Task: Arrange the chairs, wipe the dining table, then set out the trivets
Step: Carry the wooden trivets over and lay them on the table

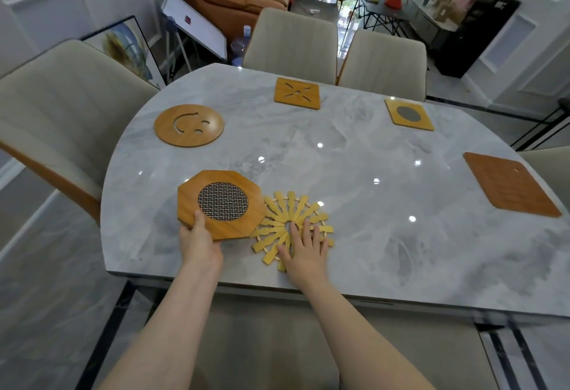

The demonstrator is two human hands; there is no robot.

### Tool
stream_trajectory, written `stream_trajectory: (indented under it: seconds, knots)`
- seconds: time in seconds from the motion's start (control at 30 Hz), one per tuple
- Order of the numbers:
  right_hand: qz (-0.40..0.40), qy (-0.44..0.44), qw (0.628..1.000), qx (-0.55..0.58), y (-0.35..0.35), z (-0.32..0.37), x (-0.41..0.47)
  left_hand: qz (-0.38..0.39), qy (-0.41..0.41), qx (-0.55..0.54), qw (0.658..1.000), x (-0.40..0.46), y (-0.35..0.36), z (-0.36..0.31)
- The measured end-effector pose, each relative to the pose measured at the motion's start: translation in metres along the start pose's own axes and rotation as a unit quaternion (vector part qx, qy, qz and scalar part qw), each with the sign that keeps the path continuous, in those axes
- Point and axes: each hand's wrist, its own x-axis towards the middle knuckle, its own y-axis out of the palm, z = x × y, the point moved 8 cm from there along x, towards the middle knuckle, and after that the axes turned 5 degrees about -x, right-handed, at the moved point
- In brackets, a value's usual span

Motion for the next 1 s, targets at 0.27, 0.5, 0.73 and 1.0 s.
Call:
stream_trajectory:
  seconds: [0.27,0.5,0.73,1.0]
  knots:
    - [-0.003,0.015,1.000,0.000,-0.001,0.007,-0.003,0.015,-0.013,0.020,1.000,0.001,-0.002,0.002]
    - [-0.007,0.009,0.999,0.038,-0.004,0.004,-0.004,0.037,-0.022,0.030,0.999,-0.006,-0.001,0.000]
    - [-0.080,0.099,0.893,0.432,-0.049,-0.019,-0.019,0.092,-0.032,0.048,0.994,-0.033,0.023,0.013]
    - [-0.099,0.117,0.765,0.625,-0.108,-0.082,-0.067,0.160,-0.089,0.053,0.982,-0.105,0.084,0.072]
